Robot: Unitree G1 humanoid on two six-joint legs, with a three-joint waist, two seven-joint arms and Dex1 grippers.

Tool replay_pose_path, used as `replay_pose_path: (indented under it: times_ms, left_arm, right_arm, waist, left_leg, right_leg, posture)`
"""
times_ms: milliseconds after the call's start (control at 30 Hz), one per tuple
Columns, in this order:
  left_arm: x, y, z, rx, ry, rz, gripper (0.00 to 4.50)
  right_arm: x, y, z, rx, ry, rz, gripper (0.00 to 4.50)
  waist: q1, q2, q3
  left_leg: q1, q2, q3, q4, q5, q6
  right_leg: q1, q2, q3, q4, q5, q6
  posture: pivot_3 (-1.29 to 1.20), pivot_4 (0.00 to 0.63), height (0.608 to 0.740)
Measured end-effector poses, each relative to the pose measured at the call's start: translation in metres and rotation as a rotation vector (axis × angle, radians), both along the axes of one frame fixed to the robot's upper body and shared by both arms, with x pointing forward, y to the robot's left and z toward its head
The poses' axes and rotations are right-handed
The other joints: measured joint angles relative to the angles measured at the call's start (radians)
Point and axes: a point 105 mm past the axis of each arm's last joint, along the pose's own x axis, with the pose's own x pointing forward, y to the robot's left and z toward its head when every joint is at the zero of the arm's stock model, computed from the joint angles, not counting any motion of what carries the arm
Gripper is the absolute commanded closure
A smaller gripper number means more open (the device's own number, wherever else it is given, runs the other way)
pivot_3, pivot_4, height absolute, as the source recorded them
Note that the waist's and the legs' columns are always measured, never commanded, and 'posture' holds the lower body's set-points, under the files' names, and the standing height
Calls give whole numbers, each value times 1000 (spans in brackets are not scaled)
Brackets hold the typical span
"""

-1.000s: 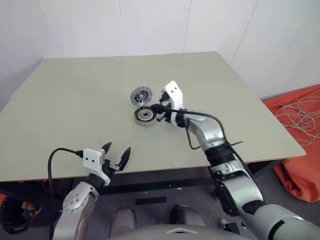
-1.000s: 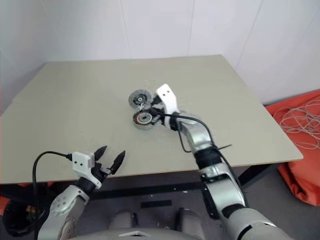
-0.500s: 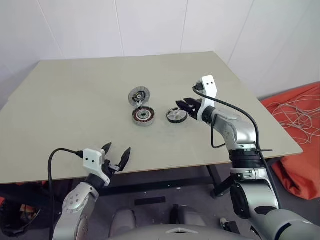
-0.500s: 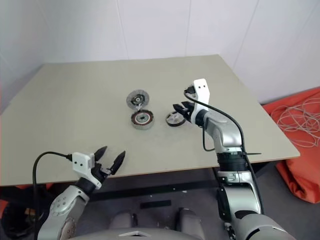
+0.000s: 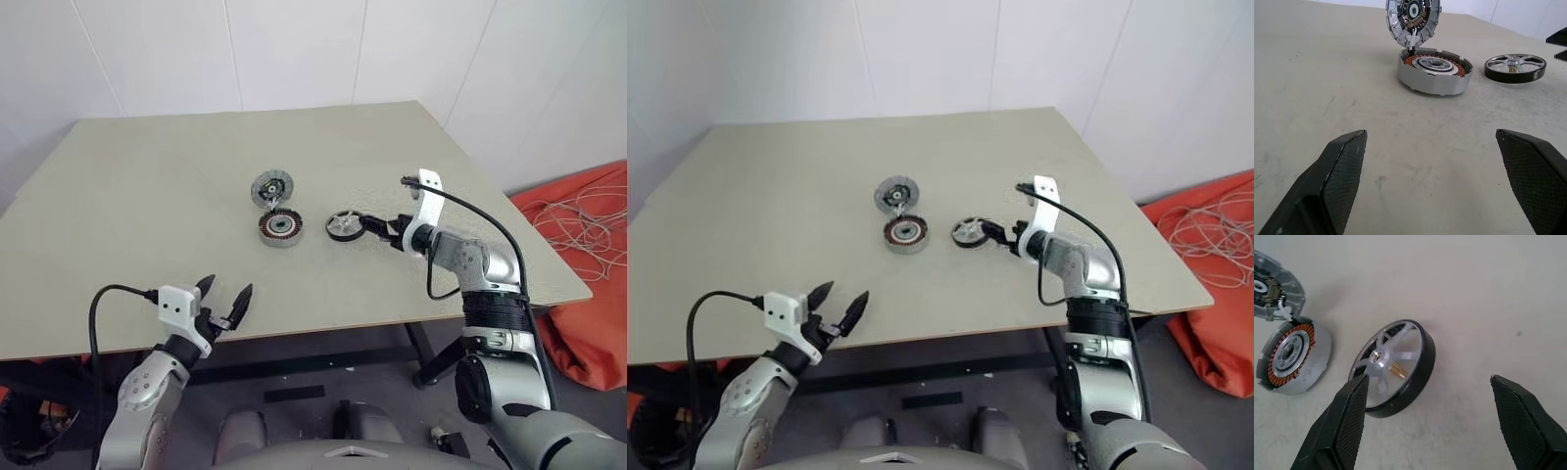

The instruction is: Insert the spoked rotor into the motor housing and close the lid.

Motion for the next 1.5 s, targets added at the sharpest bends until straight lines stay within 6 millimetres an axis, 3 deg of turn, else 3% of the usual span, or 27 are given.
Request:
replay_pose_path:
  times_ms: [233, 500, 1033, 1133, 1433, 1500]
  left_arm:
    - [3, 4, 0, -3, -3, -3, 0]
    - [5, 6, 2, 2, -7, -5, 0]
    - [4, 9, 0, -6, 9, -9, 0]
    - [3, 9, 0, -7, 11, -11, 0]
    - [1, 9, -1, -6, 8, -7, 0]
    - [2, 9, -1, -7, 7, -7, 0]
  right_arm:
    - [3, -3, 4, 77, 48, -55, 22]
    - [1, -1, -8, 171, 125, -98, 22]
    - [0, 26, -6, 417, 206, -70, 22]
    - [0, 29, -11, 425, 224, -73, 588]
    - [1, 34, -14, 427, 229, -83, 3810]
    - [2, 38, -10, 441, 218, -66, 4093]
  waist:
    - [2, 1, 0]
    - [2, 1, 0]
    - [1, 1, 0]
    - [1, 1, 0]
    - [1, 1, 0]
    - [1, 2, -1]
  left_leg:
    - [1, 0, 0, 0, 0, 0]
    - [1, 0, 0, 0, 0, -1]
    - [1, 0, 0, 0, 0, -1]
    - [1, 0, 0, 0, 0, -1]
    - [1, 0, 0, 0, 0, -1]
    - [1, 0, 0, 0, 0, -1]
  right_leg:
    - [0, 0, 0, 0, 0, 0]
    - [0, 0, 0, 0, 0, 0]
    - [0, 0, 0, 0, 0, 0]
    - [-1, 0, 0, 0, 0, 0]
    - [-1, 0, 0, 0, 0, 0]
    - [0, 0, 0, 0, 0, 0]
  posture:
    - [0, 0, 740]
    - [0, 0, 740]
    - [0, 0, 740]
    - [0, 0, 740]
    - [0, 0, 740]
    - [0, 0, 740]
